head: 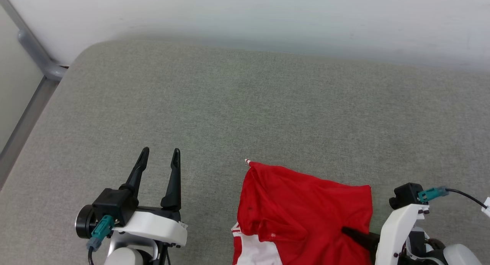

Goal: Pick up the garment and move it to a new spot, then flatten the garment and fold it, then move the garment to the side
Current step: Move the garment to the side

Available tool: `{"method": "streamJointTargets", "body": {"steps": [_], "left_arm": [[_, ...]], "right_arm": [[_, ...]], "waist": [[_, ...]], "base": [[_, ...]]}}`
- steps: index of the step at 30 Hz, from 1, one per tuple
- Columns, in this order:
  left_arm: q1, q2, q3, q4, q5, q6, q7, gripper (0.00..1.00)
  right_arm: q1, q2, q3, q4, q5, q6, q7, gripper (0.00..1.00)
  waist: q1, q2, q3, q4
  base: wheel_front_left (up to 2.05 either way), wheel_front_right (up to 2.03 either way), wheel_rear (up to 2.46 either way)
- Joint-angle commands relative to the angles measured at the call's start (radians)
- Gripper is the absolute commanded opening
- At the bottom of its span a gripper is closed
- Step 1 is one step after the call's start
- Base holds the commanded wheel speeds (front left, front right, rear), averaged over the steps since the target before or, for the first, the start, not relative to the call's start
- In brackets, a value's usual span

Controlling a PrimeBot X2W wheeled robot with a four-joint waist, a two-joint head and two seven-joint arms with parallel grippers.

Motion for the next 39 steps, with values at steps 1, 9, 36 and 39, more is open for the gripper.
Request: {"method": "streamJointTargets", "body": {"steps": [1,9,36,39], "left_arm": [[0.008,0.0,0.002,0.0,0.006,-0.002,-0.002,1.0],[0.028,0.004,0.013,-0.03,0.036,-0.008,-0.002,1.0],[-0.202,0.084,-0.039,-0.167,0.132,-0.036,0.061,1.0],[-0.249,0.098,-0.053,-0.192,0.147,-0.042,0.082,1.0]], "right_arm": [[-0.016,-0.016,0.002,-0.004,-0.02,-0.001,-0.009,0.0],[-0.042,-0.086,0.009,-0.051,-0.191,-0.001,-0.043,0.0],[-0.469,-0.246,-0.023,0.12,-0.335,-0.001,-0.211,0.0],[-0.529,-0.263,-0.064,0.189,-0.344,-0.001,-0.256,0.0]], "waist": [[-0.0001,0.0,-0.011,-0.012],[-0.0001,0.0,-0.03,-0.129],[-0.0001,0.0,0.331,-0.617],[-0.0001,0.0,0.394,-0.604]], "base": [[0.0,0.0,0.0],[0.0,0.0,0.0],[0.0,0.0,0.0],[0.0,0.0,0.0]]}}
